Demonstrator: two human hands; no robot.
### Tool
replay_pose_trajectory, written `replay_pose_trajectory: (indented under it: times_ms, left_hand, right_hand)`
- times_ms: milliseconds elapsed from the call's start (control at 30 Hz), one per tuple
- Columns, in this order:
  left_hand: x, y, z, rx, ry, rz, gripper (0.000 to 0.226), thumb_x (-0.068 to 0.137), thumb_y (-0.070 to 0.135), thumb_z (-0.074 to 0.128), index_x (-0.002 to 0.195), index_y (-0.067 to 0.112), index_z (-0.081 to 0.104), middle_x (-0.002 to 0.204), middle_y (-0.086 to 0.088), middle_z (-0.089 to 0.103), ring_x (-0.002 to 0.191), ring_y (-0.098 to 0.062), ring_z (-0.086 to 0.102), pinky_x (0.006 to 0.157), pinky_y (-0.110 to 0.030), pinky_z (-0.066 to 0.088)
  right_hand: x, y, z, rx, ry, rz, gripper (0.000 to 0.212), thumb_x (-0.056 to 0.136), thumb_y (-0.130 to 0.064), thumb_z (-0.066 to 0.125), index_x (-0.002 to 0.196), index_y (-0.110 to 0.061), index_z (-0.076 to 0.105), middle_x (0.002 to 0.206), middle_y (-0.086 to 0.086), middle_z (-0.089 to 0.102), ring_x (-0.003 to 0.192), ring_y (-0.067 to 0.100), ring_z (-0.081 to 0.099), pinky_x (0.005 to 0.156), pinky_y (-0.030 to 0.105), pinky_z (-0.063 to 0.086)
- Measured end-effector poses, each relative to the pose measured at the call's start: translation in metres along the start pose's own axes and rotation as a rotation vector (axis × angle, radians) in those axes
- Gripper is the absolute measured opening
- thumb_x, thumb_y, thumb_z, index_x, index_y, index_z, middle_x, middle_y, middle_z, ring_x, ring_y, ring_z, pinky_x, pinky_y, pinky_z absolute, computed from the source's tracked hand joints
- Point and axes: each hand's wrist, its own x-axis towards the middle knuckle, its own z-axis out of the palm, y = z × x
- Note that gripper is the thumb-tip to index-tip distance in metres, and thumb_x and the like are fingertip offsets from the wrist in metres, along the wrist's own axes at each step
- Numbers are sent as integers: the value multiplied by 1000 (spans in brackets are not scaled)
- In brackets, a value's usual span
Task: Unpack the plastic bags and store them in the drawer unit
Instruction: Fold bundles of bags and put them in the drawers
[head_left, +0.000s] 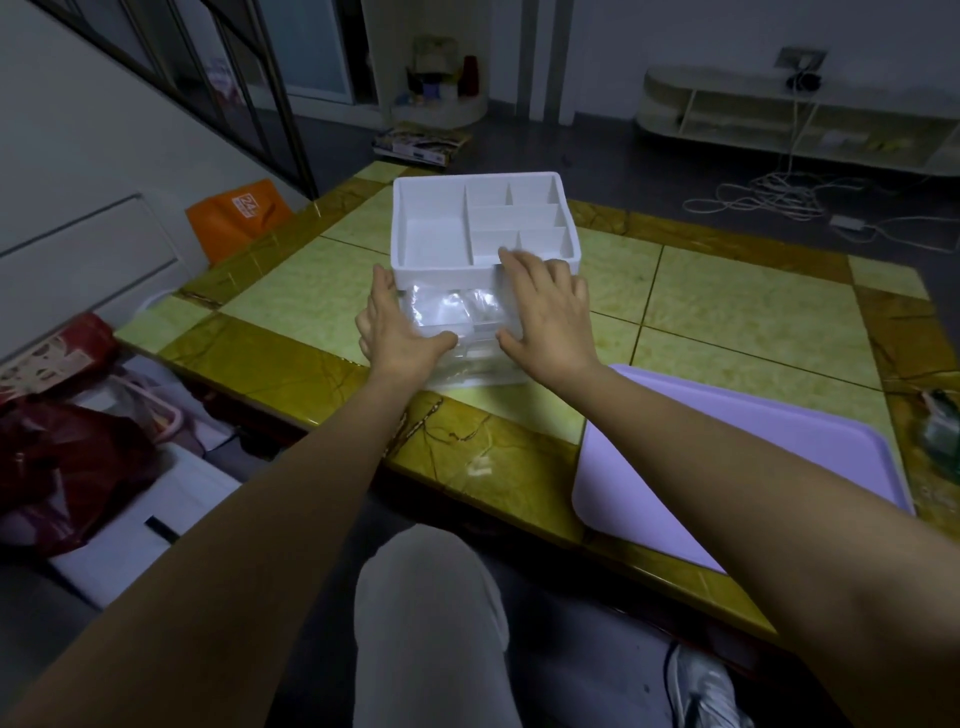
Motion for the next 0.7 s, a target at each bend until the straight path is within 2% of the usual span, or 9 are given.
replay_pose_trajectory:
  times_ms: [100,167,233,300,400,533,600,700]
  left_hand:
    - [6,-2,-1,-28,-18,-28,106,68,21,80,150,28,14,149,-5,26,138,-27,21,116,-46,21]
    - [10,-5,-1,-75,-30,-34,102,66,21,80,146,30,18,144,-7,29,134,-27,26,115,-47,23]
    - [15,-9,0,-93,-27,-4,98,63,20,81,141,25,22,142,-1,35,130,-25,29,113,-47,26]
    - [20,-11,0,-109,-18,-2,97,63,20,82,140,23,23,141,3,36,130,-23,29,112,-46,27]
    - [29,-8,3,-56,-2,-1,95,64,22,82,142,19,27,141,-1,36,131,-24,29,112,-44,28]
    - [37,-3,10,-74,65,-26,89,64,16,82,138,12,33,138,-8,38,129,-25,34,106,-30,30]
    - [40,-2,14,-104,98,-47,87,63,15,83,135,11,35,133,-9,42,124,-25,40,103,-30,34]
    - [44,-1,18,-108,146,-97,83,61,18,86,129,14,38,126,-8,49,117,-27,48,100,-39,43]
  right_hand:
    - [8,-1,1,-24,-36,-1,72,71,-30,64,138,-16,40,138,2,44,119,28,40,92,37,29]
    - [12,1,3,-20,-67,3,75,70,-33,63,139,-16,39,140,1,42,120,28,38,93,37,26]
    - [16,4,4,-5,-88,14,79,70,-36,64,141,-16,37,138,2,43,119,28,38,93,38,27]
    - [20,6,4,2,-84,21,72,70,-36,65,136,-18,42,130,2,48,115,27,40,90,37,28]
    - [29,8,6,-11,-68,23,63,72,-37,71,128,-20,48,122,1,52,112,26,42,90,37,29]
    - [38,4,9,-14,-42,61,54,72,-32,76,118,-16,52,116,4,54,108,27,48,89,37,34]
    - [41,1,10,-21,-47,79,50,75,-28,76,116,-14,51,115,7,55,102,28,53,85,38,38]
    - [46,-3,8,-39,-68,103,46,77,-25,74,113,-11,49,114,8,54,88,32,61,67,39,44]
